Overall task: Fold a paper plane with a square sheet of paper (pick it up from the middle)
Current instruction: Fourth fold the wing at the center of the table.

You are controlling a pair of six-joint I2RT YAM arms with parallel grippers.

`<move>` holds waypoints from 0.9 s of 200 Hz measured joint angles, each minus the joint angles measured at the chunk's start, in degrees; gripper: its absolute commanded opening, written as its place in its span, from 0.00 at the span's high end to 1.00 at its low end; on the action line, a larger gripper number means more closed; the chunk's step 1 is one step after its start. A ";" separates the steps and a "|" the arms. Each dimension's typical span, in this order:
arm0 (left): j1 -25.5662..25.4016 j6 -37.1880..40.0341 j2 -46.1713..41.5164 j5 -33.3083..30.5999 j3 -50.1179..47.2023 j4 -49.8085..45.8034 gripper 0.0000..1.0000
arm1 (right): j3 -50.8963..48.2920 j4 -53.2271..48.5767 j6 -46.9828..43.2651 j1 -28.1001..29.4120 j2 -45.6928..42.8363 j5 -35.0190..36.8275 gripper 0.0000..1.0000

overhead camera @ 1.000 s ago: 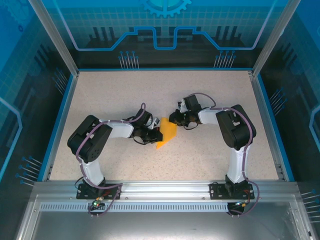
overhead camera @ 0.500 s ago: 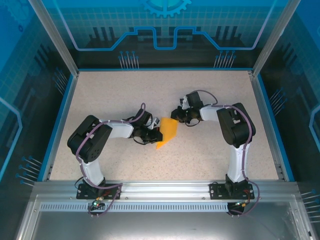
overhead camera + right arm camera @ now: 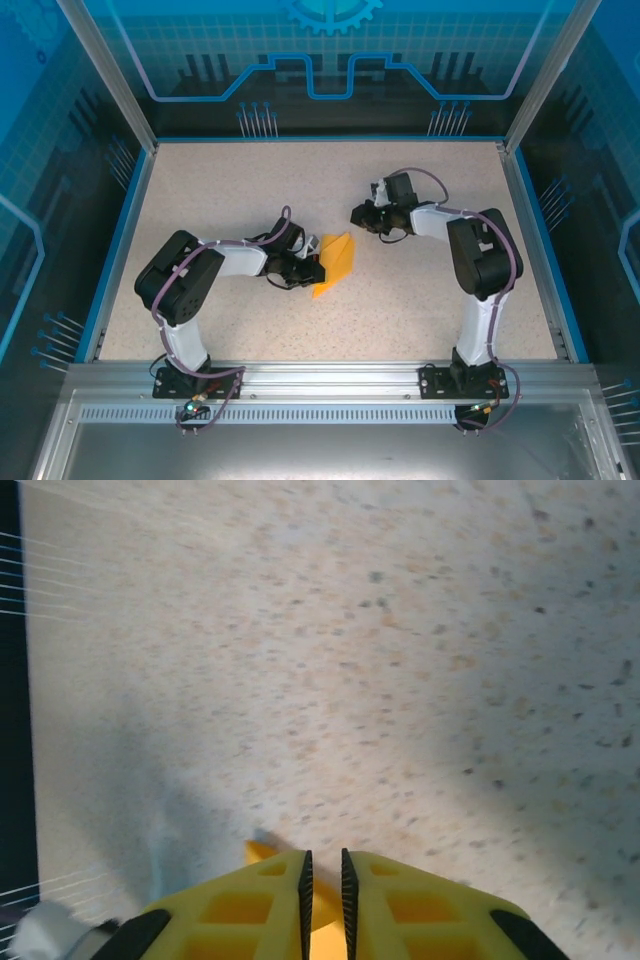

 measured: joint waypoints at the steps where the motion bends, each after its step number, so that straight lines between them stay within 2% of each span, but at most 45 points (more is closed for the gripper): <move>1: 0.00 0.00 0.00 0.00 0.02 0.00 1.00 | -0.09 0.00 0.00 0.04 -0.17 -0.02 0.85; 37: 0.00 0.00 0.00 0.00 0.02 -0.02 1.00 | -4.28 1.68 0.81 4.20 -6.25 -0.26 0.92; 90: 0.00 0.00 0.00 0.00 0.02 0.00 1.00 | -10.14 3.26 3.52 13.14 -6.73 1.01 0.95; 180: 0.02 -0.02 0.02 0.11 0.02 -0.02 1.00 | -14.45 9.31 8.55 15.91 -2.73 1.86 0.94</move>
